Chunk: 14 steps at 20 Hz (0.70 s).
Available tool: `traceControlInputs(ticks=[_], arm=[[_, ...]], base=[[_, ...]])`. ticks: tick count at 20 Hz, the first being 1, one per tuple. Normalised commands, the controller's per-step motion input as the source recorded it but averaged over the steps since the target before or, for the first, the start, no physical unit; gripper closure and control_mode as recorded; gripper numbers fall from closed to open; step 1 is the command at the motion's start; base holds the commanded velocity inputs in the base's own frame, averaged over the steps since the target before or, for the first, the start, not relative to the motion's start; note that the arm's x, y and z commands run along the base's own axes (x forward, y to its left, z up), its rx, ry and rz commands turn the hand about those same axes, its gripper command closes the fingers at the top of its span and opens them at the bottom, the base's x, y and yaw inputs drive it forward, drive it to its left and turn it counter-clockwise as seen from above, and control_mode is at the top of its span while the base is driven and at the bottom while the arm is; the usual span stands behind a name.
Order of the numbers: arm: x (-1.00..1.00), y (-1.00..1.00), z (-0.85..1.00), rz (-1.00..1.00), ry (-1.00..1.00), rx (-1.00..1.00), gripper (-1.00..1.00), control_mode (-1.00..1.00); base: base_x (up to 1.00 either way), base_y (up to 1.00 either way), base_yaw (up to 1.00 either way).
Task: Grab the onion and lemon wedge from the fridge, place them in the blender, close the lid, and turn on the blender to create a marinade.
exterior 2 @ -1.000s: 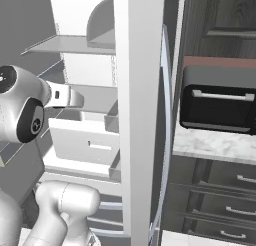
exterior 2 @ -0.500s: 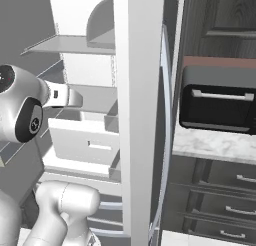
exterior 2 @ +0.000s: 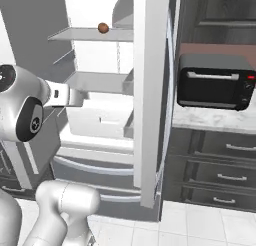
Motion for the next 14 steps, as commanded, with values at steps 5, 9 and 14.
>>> traceControlInputs(ticks=[5,9,14], arm=[[0.00,0.00,0.00,0.00,0.00,0.00,1.00,1.00],[0.00,0.00,0.00,0.00,0.00,0.00,1.00,1.00],[0.00,0.00,0.00,0.00,0.00,0.00,1.00,1.00]], base=[[-0.85,0.27,-0.15],[-0.58,0.01,-0.55],[-0.42,0.00,-0.74]])
